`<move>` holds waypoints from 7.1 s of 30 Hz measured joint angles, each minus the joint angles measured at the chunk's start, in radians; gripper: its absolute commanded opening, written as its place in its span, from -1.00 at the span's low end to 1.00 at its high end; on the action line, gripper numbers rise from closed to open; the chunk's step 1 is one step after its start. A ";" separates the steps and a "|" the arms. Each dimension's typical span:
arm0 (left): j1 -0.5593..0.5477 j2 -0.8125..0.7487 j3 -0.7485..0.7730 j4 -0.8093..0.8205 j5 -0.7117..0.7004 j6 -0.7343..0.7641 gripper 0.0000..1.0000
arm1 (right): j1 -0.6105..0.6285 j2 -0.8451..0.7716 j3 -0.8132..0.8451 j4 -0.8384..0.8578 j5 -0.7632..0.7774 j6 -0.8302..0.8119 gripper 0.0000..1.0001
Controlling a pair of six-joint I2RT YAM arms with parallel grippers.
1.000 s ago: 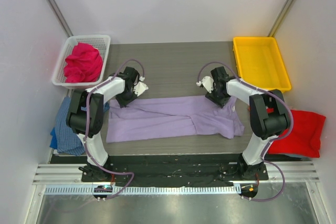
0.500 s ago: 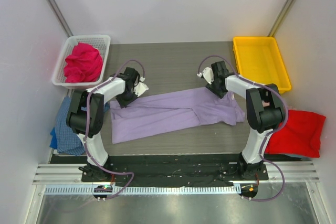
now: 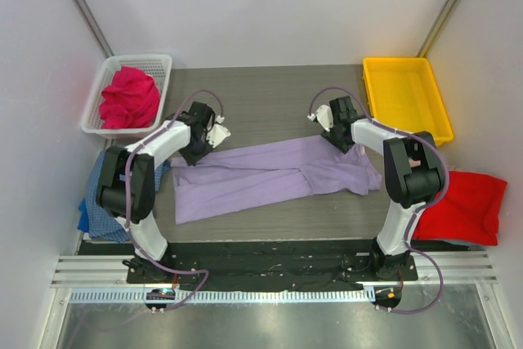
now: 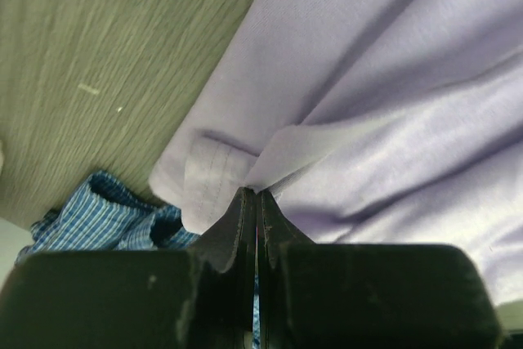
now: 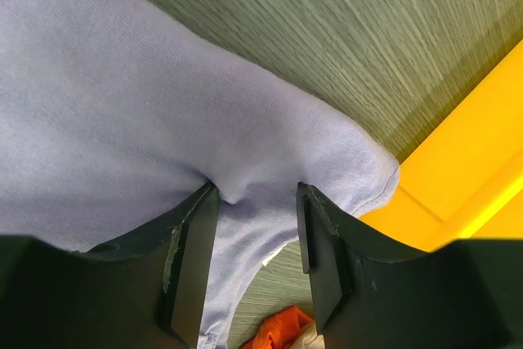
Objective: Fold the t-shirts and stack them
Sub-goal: Fold the other side of the tshirt into a rectangle, then rotate the tshirt 90 degrees
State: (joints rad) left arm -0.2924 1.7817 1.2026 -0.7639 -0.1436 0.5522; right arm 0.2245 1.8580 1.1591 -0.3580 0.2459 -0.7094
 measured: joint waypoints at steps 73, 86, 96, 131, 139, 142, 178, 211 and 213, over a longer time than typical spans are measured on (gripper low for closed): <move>0.063 0.044 0.052 -0.081 0.204 0.023 -0.28 | -0.015 -0.059 -0.121 0.140 0.011 -0.026 -0.02; 0.072 0.050 0.052 -0.114 0.243 0.037 -0.96 | -0.015 -0.059 -0.122 0.141 0.010 -0.027 -0.03; 0.072 0.001 -0.007 -0.124 0.241 0.040 -1.00 | -0.015 -0.059 -0.124 0.145 0.010 -0.031 -0.03; 0.072 -0.337 -0.305 -0.122 0.136 0.040 -0.58 | -0.015 -0.051 -0.121 0.143 0.045 -0.034 -0.04; 0.072 -0.337 -0.291 -0.095 0.113 0.027 -0.52 | -0.015 -0.051 -0.122 0.143 0.045 -0.038 -0.03; 0.072 -0.336 -0.231 -0.108 0.132 0.017 -0.50 | -0.015 -0.051 -0.122 0.144 0.045 -0.037 0.04; 0.051 -0.082 -0.035 -0.089 0.279 -0.022 -0.40 | 0.068 -0.335 -0.176 -0.187 -0.069 0.085 0.83; -0.049 -0.046 -0.153 -0.015 0.117 0.009 -0.38 | 0.093 0.141 0.193 0.014 0.078 0.046 0.82; -0.080 -0.046 -0.155 -0.021 0.097 0.007 -0.37 | 0.093 0.189 0.250 0.047 0.085 0.046 0.83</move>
State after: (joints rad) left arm -0.3729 1.7355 1.0477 -0.7853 -0.0467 0.5594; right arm 0.3180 2.0468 1.4094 -0.3111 0.3305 -0.6632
